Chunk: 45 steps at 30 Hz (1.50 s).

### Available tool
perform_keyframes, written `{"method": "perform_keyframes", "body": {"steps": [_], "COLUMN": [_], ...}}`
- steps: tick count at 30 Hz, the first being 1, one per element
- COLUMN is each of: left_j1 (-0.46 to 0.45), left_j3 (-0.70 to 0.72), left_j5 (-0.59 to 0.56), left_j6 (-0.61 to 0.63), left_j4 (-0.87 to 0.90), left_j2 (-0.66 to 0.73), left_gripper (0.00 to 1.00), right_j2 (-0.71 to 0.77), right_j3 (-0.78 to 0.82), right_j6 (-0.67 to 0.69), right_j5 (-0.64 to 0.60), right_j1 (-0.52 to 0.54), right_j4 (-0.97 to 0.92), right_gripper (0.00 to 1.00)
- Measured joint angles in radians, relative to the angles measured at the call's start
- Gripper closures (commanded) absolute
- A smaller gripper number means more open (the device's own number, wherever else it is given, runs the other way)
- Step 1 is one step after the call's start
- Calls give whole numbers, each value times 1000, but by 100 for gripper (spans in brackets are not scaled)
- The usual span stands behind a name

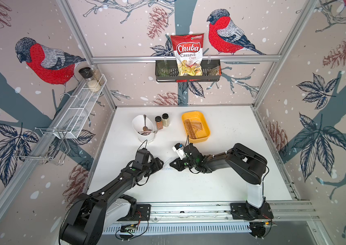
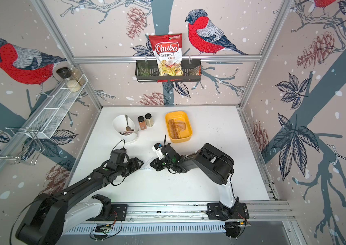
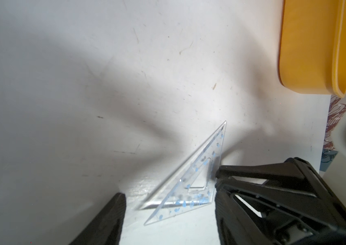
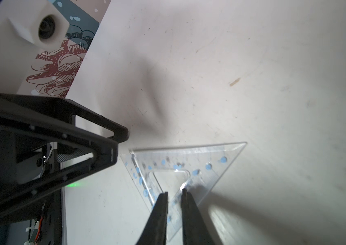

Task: Put the scattered rulers into the storage box
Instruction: Pick up the ruler from the center of the board.

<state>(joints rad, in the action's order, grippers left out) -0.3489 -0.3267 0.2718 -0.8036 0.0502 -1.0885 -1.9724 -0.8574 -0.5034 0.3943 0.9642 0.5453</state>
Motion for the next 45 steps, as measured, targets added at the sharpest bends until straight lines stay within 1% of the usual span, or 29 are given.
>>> {"method": "perform_keyframes", "body": {"steps": [14, 17, 21, 31, 36, 38, 42, 43, 45], "left_j1": [-3, -3, -3, -5, -18, -26, -32, -33, -34], "left_j3": [69, 77, 83, 99, 90, 85, 80, 77, 70], "left_j5": [122, 145, 163, 230, 237, 236, 237, 245, 243], "left_j6": [-28, -35, -40, -90, -109, -114, -122, -123, -117], "left_j4": [-183, -203, -233, -396, -454, -461, -453, -453, -432], "left_j2": [-38, -47, -67, -171, -232, -251, -259, -249, -225], "left_gripper": [41, 47, 50, 53, 71, 81, 98, 100, 100], "right_j2": [-13, -18, -20, -23, -21, -16, 0, 10, 43], "right_j3": [6, 7, 10, 48, 61, 67, 75, 77, 81], "right_j6": [-2, -6, -19, -43, -49, -48, -48, -48, -47], "right_j5": [3, 5, 5, 4, 6, 6, 5, 6, 5], "right_j1": [0, 1, 2, 2, 0, -1, -5, -8, -19], "right_j4": [32, 45, 55, 114, 132, 131, 115, 100, 48], "right_gripper": [80, 80, 80, 80, 80, 80, 79, 79, 78]}}
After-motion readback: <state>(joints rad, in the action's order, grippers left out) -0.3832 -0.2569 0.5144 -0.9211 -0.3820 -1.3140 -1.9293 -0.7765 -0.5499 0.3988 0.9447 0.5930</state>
